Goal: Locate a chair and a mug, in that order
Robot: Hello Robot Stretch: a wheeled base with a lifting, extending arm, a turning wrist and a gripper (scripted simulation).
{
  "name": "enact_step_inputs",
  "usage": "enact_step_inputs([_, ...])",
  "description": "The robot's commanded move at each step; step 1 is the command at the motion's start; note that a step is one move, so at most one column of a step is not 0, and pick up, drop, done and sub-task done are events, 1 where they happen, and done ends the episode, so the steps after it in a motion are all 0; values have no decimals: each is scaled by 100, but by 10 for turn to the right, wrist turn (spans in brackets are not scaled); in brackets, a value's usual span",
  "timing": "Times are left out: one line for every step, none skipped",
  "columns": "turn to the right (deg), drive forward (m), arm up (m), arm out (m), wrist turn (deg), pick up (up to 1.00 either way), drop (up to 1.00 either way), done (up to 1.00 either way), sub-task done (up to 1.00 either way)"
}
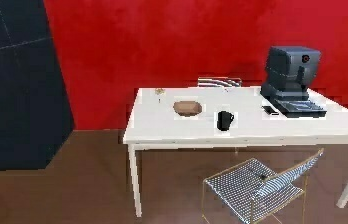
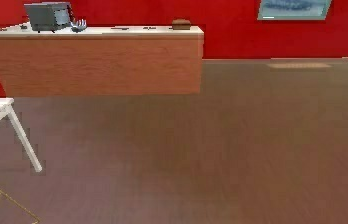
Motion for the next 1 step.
enact_step_inputs([0, 20, 0, 0, 0, 0, 0, 0, 0])
